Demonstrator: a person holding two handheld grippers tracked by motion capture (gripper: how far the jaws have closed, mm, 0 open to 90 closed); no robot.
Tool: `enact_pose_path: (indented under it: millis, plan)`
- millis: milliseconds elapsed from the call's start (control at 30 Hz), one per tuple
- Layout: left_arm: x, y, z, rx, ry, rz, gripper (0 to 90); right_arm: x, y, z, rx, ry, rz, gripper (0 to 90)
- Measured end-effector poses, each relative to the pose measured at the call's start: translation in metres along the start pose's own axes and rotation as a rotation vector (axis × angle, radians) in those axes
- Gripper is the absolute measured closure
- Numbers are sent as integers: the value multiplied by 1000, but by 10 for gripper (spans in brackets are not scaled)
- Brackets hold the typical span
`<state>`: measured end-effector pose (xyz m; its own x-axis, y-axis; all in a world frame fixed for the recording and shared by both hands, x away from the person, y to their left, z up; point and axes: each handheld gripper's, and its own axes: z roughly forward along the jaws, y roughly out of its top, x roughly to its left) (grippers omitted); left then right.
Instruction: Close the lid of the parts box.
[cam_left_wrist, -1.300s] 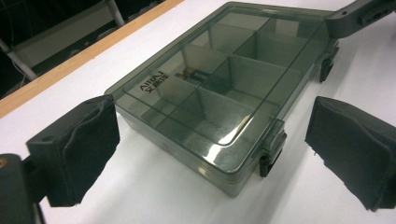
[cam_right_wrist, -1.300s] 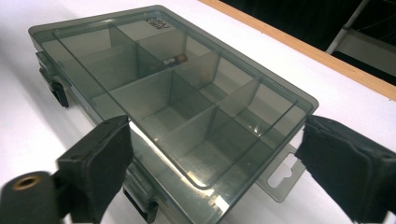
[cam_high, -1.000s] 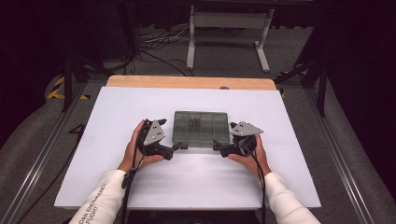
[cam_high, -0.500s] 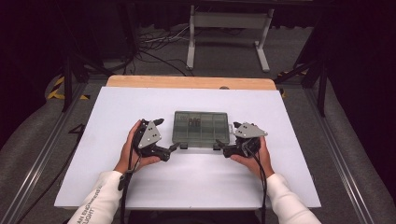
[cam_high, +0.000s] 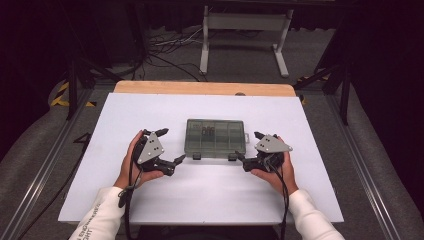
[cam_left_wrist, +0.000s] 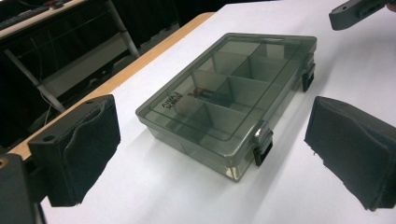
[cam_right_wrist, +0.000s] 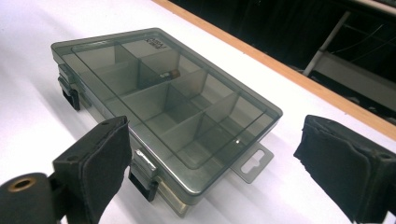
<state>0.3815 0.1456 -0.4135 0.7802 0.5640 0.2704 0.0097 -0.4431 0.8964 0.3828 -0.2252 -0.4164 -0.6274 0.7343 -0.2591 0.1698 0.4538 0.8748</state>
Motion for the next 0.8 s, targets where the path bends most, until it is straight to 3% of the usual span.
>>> enact_pose_path:
  millis: [333,800]
  plan:
    - [-2,-7,-18,-27,7,9,33,-3,-6,-15,-29,-15,1,94]
    - [-1,-27,-41,-1,23,3,33,-4,-20,-30,-18,-47,-29,95]
